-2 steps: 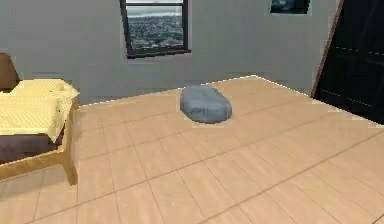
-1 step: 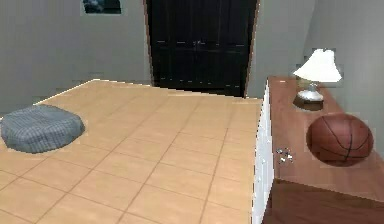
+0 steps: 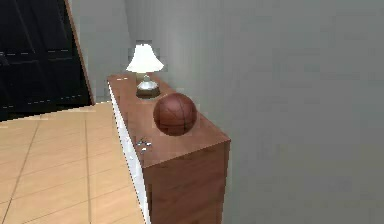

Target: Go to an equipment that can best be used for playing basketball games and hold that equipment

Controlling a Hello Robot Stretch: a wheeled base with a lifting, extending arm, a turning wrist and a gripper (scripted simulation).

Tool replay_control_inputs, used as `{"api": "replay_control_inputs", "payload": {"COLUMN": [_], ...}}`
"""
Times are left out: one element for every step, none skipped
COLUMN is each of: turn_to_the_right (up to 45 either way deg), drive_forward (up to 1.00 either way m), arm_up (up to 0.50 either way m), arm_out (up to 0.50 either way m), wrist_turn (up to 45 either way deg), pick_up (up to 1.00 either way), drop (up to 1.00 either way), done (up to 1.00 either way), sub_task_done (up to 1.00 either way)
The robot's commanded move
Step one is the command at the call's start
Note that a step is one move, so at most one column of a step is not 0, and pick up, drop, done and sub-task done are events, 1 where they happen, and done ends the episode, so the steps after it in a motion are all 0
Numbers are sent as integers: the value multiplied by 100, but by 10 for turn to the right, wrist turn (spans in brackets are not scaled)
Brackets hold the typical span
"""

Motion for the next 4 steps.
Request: {"api": "replay_control_inputs", "payload": {"turn_to_the_right": [0,-450,-450,-90], "drive_forward": [60,0,0,0], "arm_up": [0,0,0,0], "arm_out": [0,0,0,0], "wrist_turn": [0,0,0,0], "pick_up": [0,0,0,0], "drop": [0,0,0,0], "done": [0,0,0,0], "sub_task_done": [0,0,0,0]}}
